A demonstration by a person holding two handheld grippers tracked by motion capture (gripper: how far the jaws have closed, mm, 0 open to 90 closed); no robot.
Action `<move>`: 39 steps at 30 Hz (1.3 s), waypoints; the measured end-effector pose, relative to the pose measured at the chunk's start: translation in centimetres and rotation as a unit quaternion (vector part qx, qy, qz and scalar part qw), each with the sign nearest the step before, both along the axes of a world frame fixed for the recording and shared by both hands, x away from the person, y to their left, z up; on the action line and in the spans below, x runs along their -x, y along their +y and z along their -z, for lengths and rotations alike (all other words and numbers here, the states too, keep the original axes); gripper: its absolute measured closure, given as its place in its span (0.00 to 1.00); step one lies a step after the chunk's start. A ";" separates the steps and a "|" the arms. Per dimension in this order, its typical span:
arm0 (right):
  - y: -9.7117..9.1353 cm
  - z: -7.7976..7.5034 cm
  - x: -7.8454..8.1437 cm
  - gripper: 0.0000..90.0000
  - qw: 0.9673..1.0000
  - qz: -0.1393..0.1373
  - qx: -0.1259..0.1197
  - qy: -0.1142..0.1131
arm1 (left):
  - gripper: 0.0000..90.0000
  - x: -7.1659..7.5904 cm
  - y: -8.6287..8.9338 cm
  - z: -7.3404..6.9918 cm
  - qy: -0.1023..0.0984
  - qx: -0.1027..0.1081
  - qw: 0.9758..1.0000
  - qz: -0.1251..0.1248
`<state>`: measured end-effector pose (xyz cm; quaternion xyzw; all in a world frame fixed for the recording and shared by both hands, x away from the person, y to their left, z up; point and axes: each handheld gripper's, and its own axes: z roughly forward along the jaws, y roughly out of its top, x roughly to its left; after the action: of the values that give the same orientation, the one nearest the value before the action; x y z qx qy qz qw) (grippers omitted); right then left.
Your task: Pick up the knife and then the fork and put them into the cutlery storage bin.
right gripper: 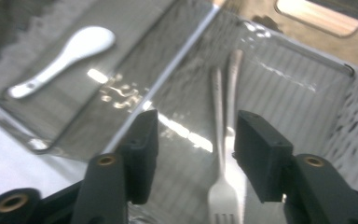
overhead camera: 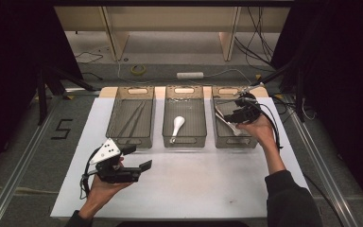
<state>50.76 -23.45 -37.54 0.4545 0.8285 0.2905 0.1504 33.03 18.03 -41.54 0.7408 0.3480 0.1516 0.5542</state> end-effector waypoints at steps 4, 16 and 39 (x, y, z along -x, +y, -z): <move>0.3 -0.4 1.3 0.48 1.000 -0.003 -0.018 -0.015 | 0.18 0.0 0.0 0.0 0.000 0.000 1.000 -0.001; 0.9 -0.9 6.0 0.41 0.994 -0.026 -0.071 -0.079 | 0.18 0.0 0.2 0.0 0.004 0.005 1.000 -0.002; 2.0 0.4 12.3 0.27 0.975 -0.060 -0.168 -0.130 | 0.18 0.0 0.3 0.0 0.005 0.006 1.000 -0.003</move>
<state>38.48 -21.45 -37.93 0.3812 0.7671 0.4903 0.1609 33.06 18.31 -41.53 0.7370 0.3539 0.1475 0.5567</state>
